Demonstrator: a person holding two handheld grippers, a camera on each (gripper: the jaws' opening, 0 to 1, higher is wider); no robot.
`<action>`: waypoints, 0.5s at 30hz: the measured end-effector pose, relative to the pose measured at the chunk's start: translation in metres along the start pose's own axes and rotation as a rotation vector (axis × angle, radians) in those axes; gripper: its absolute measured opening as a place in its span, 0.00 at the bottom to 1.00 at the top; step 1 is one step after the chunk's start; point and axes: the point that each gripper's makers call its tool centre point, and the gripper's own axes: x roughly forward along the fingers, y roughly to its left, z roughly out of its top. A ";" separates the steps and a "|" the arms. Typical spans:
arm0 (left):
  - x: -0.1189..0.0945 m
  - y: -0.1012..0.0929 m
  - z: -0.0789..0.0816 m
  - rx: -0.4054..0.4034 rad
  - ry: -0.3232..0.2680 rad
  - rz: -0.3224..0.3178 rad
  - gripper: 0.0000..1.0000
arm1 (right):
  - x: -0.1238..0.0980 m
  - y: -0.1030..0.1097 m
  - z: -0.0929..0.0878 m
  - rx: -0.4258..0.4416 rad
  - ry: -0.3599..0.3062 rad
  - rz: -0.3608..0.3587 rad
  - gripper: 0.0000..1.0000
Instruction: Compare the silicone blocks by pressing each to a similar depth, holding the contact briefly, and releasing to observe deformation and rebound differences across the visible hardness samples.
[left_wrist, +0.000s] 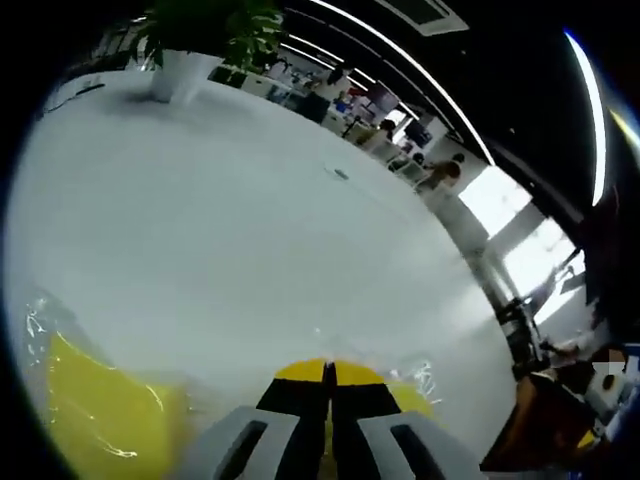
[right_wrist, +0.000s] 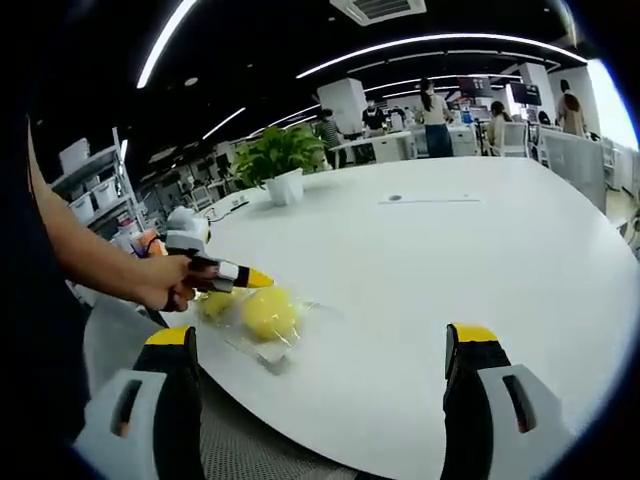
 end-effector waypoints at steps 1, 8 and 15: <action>0.001 0.001 0.000 0.012 -0.001 0.004 0.00 | 0.000 0.000 0.001 0.000 -0.002 0.000 0.97; 0.003 -0.002 0.002 -0.084 -0.008 -0.027 0.00 | 0.001 -0.002 0.002 0.005 -0.002 -0.004 0.97; -0.003 -0.016 0.034 0.118 -0.128 -0.095 0.64 | 0.004 0.000 0.000 0.020 0.015 0.004 0.97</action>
